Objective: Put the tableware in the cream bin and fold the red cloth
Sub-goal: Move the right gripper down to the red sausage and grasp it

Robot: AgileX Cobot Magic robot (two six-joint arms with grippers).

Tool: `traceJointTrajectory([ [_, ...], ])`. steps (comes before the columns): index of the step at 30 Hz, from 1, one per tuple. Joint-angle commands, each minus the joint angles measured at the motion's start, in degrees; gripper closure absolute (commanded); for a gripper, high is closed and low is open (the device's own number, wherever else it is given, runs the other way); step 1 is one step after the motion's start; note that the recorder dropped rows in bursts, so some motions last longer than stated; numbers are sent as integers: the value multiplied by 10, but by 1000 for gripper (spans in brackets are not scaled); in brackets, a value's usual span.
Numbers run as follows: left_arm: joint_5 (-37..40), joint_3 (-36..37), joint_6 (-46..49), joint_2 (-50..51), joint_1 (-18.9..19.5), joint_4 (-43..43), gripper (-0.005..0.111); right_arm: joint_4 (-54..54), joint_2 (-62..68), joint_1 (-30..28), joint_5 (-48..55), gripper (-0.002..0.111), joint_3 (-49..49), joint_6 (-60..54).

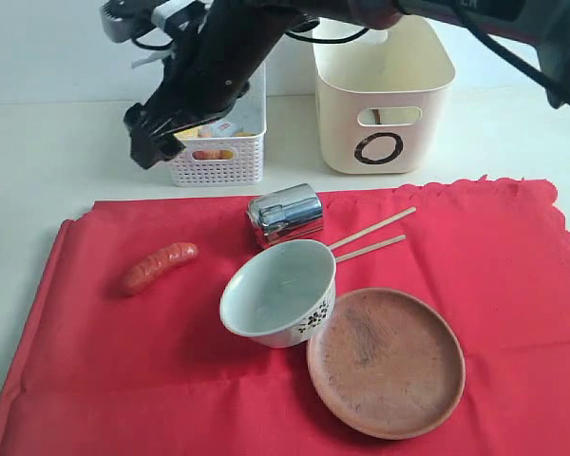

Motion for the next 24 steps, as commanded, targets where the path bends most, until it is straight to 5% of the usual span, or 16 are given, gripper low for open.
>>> traceJointTrajectory([
  [1,-1,2,0,-4,0,0,107,25,-7,26,28,18,-2,-86],
  [24,-1,2,3,-4,0,0,107,19,122,69,17,18,-2,-262],
])
